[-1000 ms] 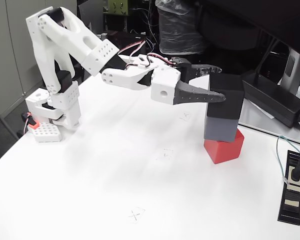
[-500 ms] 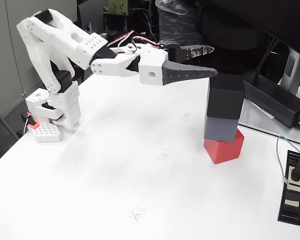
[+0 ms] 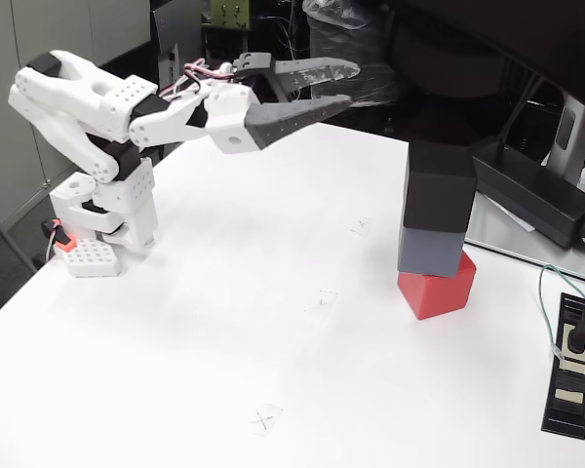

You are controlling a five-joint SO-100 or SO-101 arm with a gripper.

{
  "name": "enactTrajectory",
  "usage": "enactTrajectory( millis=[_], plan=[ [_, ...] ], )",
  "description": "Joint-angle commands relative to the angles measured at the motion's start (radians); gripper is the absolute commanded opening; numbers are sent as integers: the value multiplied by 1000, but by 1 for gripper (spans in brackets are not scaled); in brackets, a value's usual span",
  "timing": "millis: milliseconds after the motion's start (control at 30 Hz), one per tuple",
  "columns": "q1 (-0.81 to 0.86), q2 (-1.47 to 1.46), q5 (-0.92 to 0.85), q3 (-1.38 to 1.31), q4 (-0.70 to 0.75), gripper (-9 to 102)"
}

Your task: Stack the three blocks in an ordered color.

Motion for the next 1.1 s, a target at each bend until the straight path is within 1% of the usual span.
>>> enactTrajectory(
  millis=[0, 100, 267, 400, 800, 933, 1067],
  plan=[
    [-3, 75, 164, 51, 5, 1],
    [-2, 123, 304, 51, 38, -2],
    [5, 178, 512, 52, 164, 0],
    [3, 239, 627, 52, 336, 0],
    [-3, 505, 879, 52, 917, -1],
    [-8, 551, 989, 51, 1062, -1],
    [-74, 558, 1063, 49, 1169, -1]
  ],
)
